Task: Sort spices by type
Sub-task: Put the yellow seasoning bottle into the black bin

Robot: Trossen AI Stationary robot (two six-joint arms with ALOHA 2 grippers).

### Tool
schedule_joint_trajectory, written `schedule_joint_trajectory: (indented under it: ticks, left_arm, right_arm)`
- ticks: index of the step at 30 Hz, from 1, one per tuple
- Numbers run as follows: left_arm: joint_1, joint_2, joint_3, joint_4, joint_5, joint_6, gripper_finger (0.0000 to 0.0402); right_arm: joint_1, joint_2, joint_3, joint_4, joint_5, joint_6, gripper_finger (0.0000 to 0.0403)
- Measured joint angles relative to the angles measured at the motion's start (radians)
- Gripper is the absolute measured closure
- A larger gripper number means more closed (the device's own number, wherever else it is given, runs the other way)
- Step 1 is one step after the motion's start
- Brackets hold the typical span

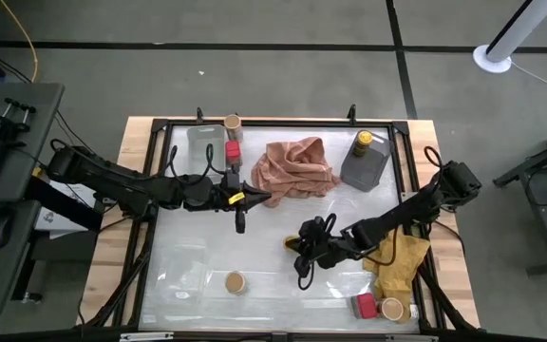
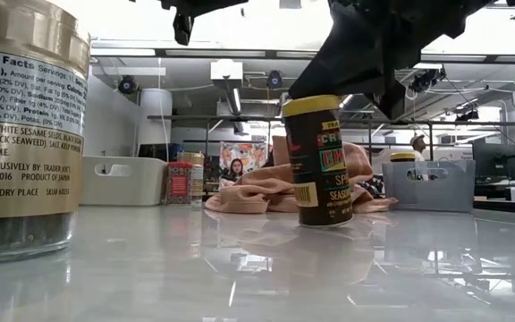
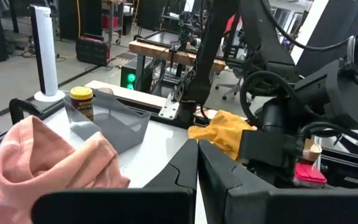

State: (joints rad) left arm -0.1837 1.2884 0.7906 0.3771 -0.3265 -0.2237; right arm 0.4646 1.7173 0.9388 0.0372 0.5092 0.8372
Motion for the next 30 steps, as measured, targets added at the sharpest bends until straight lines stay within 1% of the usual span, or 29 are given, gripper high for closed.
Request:
schedule_joint_trajectory:
  ticks: [7, 11, 19, 30]
  left_arm:
    - [0.000, 0.000, 0.000, -0.008, 0.000, 0.000, 0.0401]
    - [0.000, 0.000, 0.000, -0.008, 0.000, 0.000, 0.0401]
    - [0.000, 0.000, 0.000, -0.013, 0.000, 0.000, 0.0401]
    - [0.000, 0.000, 0.000, -0.013, 0.000, 0.000, 0.0401]
  right_arm:
    - [-0.030, -0.046, -0.005, -0.031, 0.013, -0.034, 0.0403]
    - [-0.046, -0.067, -0.006, -0.050, 0.000, -0.034, 0.0403]
    - [-0.046, -0.082, -0.006, -0.060, -0.003, -0.035, 0.0403]
    - [-0.046, -0.162, -0.008, -0.157, -0.016, -0.037, 0.0403]
